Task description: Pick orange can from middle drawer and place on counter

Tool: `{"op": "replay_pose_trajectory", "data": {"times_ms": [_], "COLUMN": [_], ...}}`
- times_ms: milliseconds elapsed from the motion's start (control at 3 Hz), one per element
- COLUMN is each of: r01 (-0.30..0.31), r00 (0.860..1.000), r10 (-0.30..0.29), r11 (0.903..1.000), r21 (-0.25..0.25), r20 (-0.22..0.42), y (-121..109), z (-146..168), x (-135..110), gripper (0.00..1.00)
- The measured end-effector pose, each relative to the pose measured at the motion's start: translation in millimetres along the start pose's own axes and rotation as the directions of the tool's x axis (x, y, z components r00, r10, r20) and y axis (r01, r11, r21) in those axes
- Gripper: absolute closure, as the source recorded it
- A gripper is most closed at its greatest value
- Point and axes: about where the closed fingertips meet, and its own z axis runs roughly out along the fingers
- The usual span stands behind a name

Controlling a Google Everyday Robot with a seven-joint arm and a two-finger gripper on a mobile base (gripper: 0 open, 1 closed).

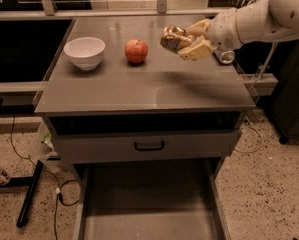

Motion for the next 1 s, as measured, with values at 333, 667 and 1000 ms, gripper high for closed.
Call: {"op": "replay_pose_trajectory", "data": {"times_ms": [333,667,1000], "r01": [-0.011,-0.030,-0.042], "r00": [0.999,0.996,0.993], "r10": [0.011,0.028,0.036], "r11": [0.9999,0.9992,0.9974], "r21": [-0.005,-0.025,-0.059], "r20": [-0.037,-0.082,-0.108], "y": [20,34,43], "z": [0,9,21], "x": [15,33,44], "gripper": [1.00,1.00,1.00]}}
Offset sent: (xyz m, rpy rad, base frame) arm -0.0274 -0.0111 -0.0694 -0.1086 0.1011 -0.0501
